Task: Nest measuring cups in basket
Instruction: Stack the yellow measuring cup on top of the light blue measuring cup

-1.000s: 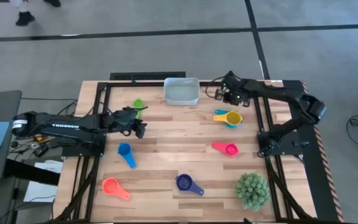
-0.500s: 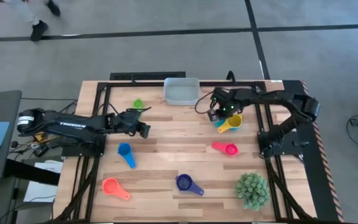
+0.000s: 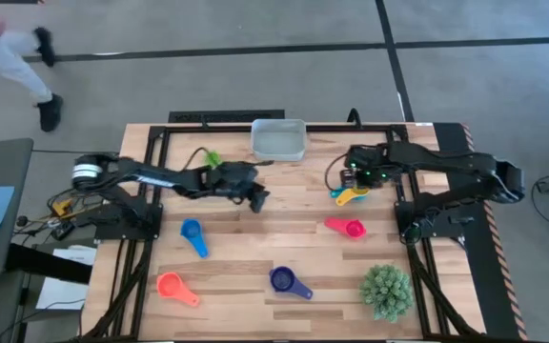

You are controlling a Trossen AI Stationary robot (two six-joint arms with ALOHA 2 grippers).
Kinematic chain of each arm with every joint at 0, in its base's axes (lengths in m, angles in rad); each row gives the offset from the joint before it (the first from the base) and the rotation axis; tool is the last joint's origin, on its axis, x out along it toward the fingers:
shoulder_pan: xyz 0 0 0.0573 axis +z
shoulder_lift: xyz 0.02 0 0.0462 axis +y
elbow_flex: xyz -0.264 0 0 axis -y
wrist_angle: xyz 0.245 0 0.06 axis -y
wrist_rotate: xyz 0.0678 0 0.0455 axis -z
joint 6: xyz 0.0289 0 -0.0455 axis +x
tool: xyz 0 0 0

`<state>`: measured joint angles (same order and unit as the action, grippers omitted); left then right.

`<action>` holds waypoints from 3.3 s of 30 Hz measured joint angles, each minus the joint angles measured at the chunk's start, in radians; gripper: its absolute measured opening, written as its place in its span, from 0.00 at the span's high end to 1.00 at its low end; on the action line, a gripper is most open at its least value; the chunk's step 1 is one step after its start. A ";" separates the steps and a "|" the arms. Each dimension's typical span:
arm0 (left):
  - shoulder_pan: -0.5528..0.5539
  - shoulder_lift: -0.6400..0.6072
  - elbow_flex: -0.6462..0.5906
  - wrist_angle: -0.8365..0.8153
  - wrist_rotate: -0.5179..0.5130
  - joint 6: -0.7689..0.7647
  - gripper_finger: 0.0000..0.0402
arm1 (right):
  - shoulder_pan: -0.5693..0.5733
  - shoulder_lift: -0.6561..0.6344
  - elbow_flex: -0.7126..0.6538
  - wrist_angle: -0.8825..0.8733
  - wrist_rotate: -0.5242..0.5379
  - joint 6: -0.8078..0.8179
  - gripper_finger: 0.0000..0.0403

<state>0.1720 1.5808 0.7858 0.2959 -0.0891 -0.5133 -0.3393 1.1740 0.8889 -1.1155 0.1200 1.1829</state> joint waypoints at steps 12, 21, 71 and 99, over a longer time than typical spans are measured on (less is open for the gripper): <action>0.065 0.374 0.442 -0.134 0.128 0.076 0.87 | 0.049 0.053 -0.024 -0.117 -0.011 0.058 0.80; 0.063 0.521 0.607 -0.108 0.204 0.122 0.96 | 0.180 0.112 -0.056 0.004 -0.019 0.130 0.80; -0.013 0.474 0.627 -0.248 0.136 0.116 1.00 | 0.056 0.043 -0.052 0.131 -0.017 -0.136 0.80; -0.015 0.580 0.626 -0.090 0.223 0.135 1.00 | 0.196 0.264 -0.053 0.395 -0.042 -0.156 0.80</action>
<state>0.1574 2.1609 1.4120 0.2058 0.1339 -0.3780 -0.1429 1.4384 0.8364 -0.7206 0.0784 1.0266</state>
